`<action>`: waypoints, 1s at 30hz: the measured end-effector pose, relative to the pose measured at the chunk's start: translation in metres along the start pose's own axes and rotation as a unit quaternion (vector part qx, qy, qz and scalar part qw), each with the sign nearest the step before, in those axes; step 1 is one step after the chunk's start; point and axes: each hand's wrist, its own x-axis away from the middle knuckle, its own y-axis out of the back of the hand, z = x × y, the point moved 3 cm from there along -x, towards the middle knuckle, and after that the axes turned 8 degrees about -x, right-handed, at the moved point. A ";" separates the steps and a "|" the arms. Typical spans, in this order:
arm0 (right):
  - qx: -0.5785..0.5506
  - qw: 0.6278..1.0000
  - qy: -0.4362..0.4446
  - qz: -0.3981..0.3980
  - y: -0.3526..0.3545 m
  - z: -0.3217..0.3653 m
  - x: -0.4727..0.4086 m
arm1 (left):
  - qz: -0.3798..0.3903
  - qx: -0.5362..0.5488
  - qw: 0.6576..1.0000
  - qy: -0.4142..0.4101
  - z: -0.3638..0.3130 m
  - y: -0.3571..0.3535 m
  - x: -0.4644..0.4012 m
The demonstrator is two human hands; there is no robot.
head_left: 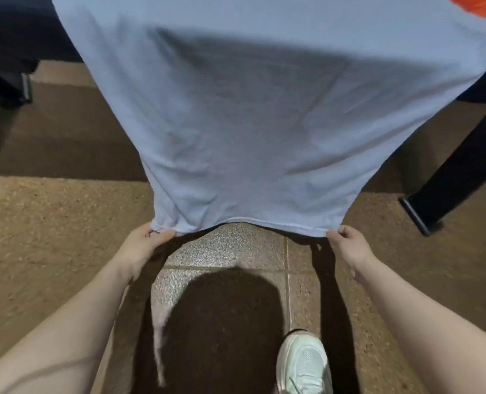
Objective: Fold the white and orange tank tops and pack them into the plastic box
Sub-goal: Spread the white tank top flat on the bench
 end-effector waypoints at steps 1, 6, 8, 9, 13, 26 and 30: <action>-0.003 1.000 0.002 -0.008 0.003 -0.002 0.006 | -0.008 0.021 1.000 0.008 0.005 0.000 0.006; -0.051 0.997 0.017 -0.057 0.025 0.017 0.042 | -0.079 0.138 0.987 0.010 -0.006 0.013 0.036; -0.056 0.994 0.031 -0.089 0.036 0.029 0.058 | -0.074 0.187 0.980 0.003 -0.014 0.018 0.058; -0.061 0.992 0.038 -0.106 0.041 0.035 0.066 | -0.076 0.209 0.975 -0.004 -0.017 0.020 0.070; -0.104 0.984 0.101 -0.105 0.052 0.064 0.110 | -0.142 0.267 0.950 -0.077 -0.047 0.031 0.119; -0.323 0.911 0.255 0.013 0.086 0.203 0.163 | -0.186 0.093 0.934 -0.289 -0.202 0.084 0.188; -0.239 0.928 0.283 -0.036 0.097 0.222 0.161 | -0.208 -0.106 0.922 -0.309 -0.235 0.087 0.191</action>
